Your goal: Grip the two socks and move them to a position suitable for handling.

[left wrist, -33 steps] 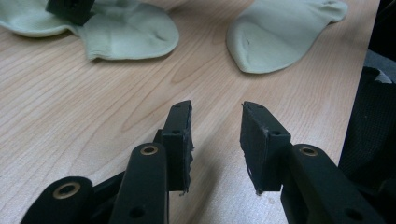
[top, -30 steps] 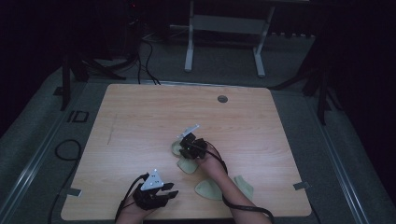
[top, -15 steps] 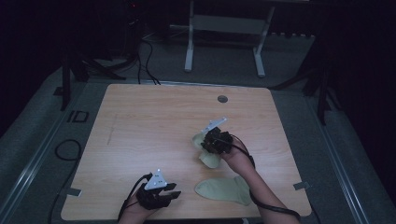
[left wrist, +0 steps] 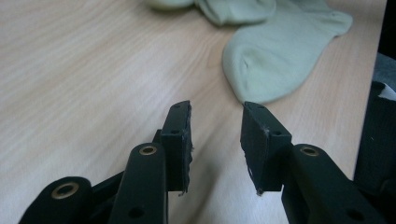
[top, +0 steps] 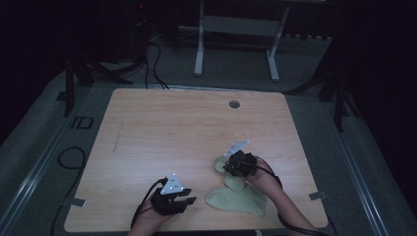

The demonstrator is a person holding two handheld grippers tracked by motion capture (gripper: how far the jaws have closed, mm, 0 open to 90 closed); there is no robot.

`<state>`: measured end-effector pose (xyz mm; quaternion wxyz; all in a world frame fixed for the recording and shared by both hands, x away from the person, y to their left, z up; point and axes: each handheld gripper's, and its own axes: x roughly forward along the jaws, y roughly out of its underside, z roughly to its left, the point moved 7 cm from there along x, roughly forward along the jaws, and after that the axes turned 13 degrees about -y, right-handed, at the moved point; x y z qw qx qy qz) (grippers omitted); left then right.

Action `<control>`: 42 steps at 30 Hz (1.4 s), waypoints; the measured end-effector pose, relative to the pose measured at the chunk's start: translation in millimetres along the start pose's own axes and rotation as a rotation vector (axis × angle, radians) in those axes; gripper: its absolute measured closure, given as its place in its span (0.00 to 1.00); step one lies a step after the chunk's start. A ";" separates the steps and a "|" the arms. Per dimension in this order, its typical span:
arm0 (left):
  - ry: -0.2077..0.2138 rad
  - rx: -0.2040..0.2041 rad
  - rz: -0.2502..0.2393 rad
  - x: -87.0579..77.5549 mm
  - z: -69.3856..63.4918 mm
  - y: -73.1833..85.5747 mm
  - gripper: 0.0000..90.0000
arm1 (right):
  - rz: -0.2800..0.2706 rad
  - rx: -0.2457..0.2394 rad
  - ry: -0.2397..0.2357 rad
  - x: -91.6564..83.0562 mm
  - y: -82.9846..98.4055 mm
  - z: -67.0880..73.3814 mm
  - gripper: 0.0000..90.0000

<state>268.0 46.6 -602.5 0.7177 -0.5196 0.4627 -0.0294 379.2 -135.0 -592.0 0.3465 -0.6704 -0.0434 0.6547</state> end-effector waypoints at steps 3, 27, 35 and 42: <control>-0.003 0.008 -0.007 5.1 0.6 -8.9 0.70 | 0.010 -0.004 0.000 7.7 3.2 0.0 0.86; -0.045 0.095 0.002 72.7 16.9 -89.8 0.84 | -0.078 0.056 -0.032 -12.2 11.3 38.9 0.61; -0.086 0.105 0.098 105.5 24.9 -75.5 0.88 | -0.027 0.059 -0.012 6.8 20.2 36.4 0.57; -0.093 0.079 0.101 105.8 27.8 -71.4 0.89 | -0.028 0.088 0.022 4.1 25.7 27.2 0.90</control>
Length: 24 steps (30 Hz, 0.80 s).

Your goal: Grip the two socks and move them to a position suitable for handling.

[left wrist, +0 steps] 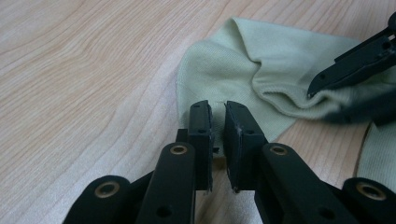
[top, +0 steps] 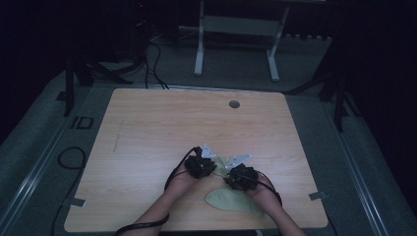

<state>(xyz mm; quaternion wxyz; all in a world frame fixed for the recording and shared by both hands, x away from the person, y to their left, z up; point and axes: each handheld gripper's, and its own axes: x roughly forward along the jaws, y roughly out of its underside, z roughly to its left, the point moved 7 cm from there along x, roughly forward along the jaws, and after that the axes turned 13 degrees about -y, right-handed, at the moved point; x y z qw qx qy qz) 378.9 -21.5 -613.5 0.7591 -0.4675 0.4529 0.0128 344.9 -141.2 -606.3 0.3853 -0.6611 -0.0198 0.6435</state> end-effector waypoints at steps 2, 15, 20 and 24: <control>-0.006 0.002 0.004 -0.6 -0.5 0.3 0.89 | -0.006 0.004 0.009 -2.8 -0.5 -2.1 0.91; -0.020 0.008 0.008 -3.0 -1.4 2.1 0.89 | -0.144 0.084 0.073 -55.2 1.0 -29.9 0.92; -0.027 0.005 0.011 -3.2 -2.0 2.1 0.89 | -0.169 0.168 0.107 -68.3 16.7 -58.1 0.92; -0.020 -0.002 0.010 -2.6 -3.2 1.5 0.89 | -0.169 0.227 0.102 -67.4 29.6 -74.2 0.91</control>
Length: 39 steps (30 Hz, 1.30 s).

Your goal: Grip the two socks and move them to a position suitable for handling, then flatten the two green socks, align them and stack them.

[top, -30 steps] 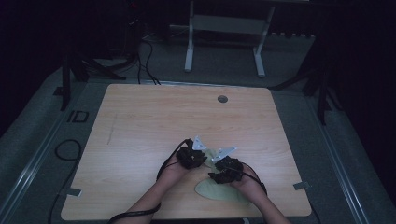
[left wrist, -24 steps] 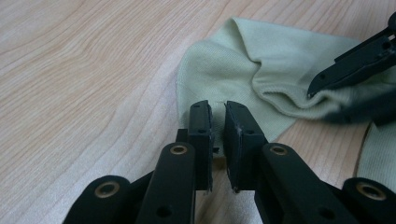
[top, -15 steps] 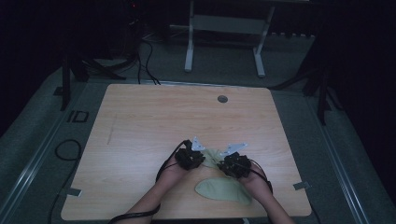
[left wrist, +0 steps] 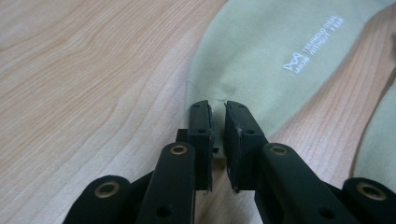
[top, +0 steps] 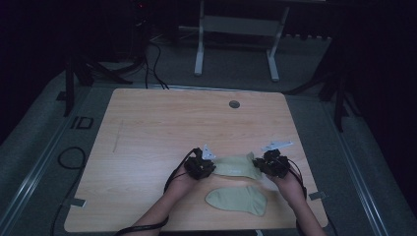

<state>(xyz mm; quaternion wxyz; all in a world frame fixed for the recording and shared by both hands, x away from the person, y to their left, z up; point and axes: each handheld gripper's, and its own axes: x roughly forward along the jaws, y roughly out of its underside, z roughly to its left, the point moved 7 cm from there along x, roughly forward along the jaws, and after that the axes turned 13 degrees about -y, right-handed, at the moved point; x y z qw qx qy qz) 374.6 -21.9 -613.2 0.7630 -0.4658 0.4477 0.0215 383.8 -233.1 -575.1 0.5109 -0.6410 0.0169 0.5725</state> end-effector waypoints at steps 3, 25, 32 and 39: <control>0.006 0.009 0.002 0.5 -2.4 -1.2 0.89 | 0.014 0.014 0.003 5.2 6.5 -6.8 0.90; 0.067 -0.011 -0.037 -27.9 -11.9 -6.9 0.53 | -0.008 0.028 0.020 -17.6 15.5 -6.5 0.61; 0.116 0.023 -0.030 -55.0 -31.0 6.1 0.55 | -0.011 -0.009 -0.040 -23.7 27.0 22.7 0.62; 0.142 0.001 0.008 -63.0 -41.7 28.2 0.56 | 0.019 -0.032 -0.079 -22.6 50.5 46.1 0.63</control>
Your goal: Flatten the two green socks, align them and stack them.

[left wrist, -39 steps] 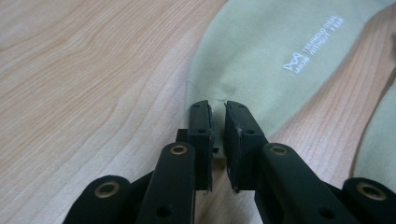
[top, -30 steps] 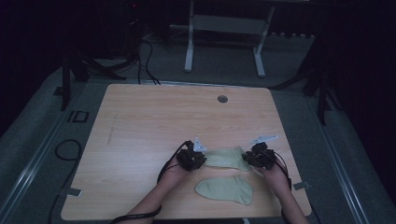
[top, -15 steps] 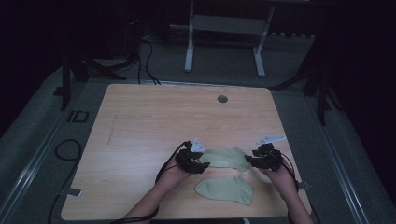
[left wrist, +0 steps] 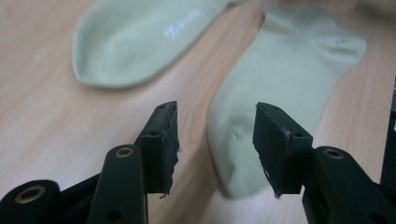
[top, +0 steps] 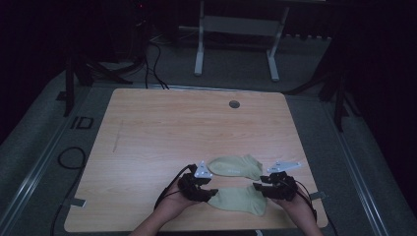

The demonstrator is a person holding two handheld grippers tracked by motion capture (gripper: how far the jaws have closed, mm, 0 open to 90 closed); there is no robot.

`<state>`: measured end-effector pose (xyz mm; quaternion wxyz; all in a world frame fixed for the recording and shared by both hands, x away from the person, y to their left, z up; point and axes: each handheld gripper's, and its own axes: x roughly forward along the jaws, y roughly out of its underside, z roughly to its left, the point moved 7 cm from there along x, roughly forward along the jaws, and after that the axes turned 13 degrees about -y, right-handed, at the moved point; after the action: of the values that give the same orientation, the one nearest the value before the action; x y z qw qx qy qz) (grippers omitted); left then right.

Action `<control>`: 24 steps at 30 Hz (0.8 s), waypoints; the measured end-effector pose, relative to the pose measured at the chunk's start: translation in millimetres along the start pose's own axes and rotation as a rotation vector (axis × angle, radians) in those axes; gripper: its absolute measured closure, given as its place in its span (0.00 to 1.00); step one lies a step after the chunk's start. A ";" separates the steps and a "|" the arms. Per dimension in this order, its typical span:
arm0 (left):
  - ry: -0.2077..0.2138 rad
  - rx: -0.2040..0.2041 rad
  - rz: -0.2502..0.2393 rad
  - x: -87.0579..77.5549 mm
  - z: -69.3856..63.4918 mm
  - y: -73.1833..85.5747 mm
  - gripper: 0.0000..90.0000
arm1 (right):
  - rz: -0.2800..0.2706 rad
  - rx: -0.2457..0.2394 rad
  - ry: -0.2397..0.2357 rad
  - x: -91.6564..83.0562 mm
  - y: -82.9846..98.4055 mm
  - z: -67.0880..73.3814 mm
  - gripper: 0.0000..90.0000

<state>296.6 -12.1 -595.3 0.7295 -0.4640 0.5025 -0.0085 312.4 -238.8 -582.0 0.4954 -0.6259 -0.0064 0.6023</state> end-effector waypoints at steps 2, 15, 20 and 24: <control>0.002 -0.006 0.015 0.9 -1.7 5.6 0.57 | 0.012 0.006 -0.006 1.3 8.0 4.0 0.63; 0.018 0.016 0.054 8.5 -11.6 17.4 0.77 | 0.095 -0.032 0.026 9.2 33.7 14.5 0.75; 0.006 0.013 0.061 9.0 -11.9 17.4 0.88 | 0.103 -0.042 0.028 10.2 33.3 16.1 0.90; 0.013 0.018 0.070 8.6 -14.5 17.1 0.95 | 0.109 -0.056 0.046 11.1 32.5 19.1 0.94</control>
<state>282.3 -16.2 -614.2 0.7303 -0.4393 0.5230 0.0093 281.8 -237.0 -606.5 0.4441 -0.6526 0.0222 0.6135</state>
